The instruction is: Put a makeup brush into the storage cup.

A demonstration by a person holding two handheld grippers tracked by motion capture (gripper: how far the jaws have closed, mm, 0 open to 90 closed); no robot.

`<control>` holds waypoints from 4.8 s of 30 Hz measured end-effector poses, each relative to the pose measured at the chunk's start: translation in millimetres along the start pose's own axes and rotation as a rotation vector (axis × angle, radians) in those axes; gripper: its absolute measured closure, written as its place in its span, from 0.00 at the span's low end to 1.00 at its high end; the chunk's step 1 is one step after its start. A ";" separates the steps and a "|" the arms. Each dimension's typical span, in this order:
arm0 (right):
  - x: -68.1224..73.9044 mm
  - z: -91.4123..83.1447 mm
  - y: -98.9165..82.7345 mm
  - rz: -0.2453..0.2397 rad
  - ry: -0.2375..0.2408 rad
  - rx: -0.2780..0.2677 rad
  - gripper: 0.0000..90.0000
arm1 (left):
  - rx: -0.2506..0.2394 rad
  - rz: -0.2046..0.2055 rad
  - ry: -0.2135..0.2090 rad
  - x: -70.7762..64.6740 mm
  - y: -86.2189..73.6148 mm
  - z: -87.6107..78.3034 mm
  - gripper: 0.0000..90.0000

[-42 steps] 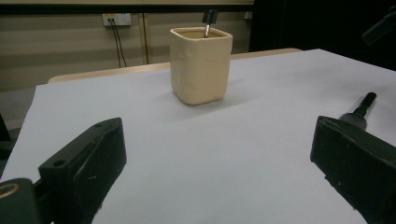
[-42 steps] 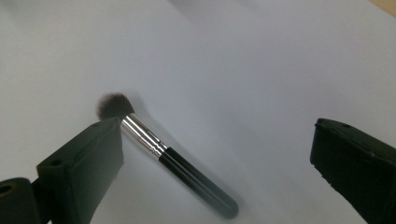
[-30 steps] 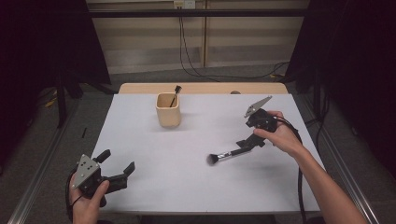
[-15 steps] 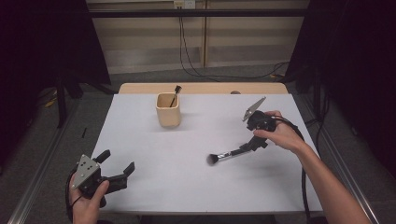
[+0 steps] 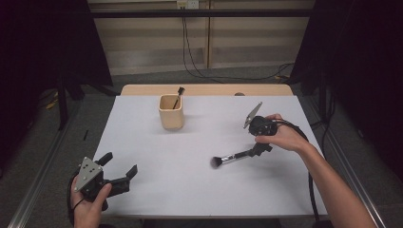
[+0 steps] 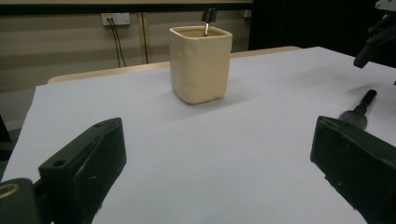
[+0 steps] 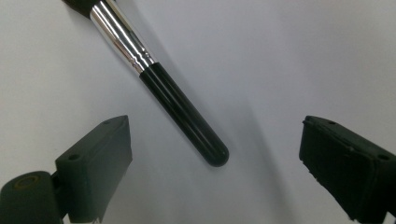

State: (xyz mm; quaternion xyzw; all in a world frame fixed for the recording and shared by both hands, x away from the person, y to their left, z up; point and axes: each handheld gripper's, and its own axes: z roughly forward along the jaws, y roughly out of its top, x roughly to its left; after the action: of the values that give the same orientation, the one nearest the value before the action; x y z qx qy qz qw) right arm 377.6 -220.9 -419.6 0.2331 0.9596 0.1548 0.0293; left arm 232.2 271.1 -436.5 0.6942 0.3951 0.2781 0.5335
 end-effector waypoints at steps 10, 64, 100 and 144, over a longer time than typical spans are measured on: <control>3.5 13.6 1.4 -0.056 -0.010 0.040 0.14 | 0.000 0.003 0.001 -0.1 -0.1 0.1 0.04; 17.2 34.9 14.8 -0.159 0.051 0.236 0.83 | 0.017 0.024 -0.021 -0.9 -0.8 1.8 0.04; 20.4 9.2 -8.3 -0.025 -0.009 -0.064 0.84 | 0.015 0.024 -0.016 -0.5 -0.8 1.2 0.04; 28.5 3.3 -36.8 0.220 -0.108 -0.693 0.84 | 0.030 0.032 -0.009 0.0 -1.5 4.1 0.04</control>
State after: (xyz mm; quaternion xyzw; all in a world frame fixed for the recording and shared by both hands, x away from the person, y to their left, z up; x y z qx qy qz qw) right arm 336.5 -238.0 -433.7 0.3190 0.8165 0.4604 0.1401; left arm 235.1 269.1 -439.0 0.7095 0.3856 0.2777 0.5203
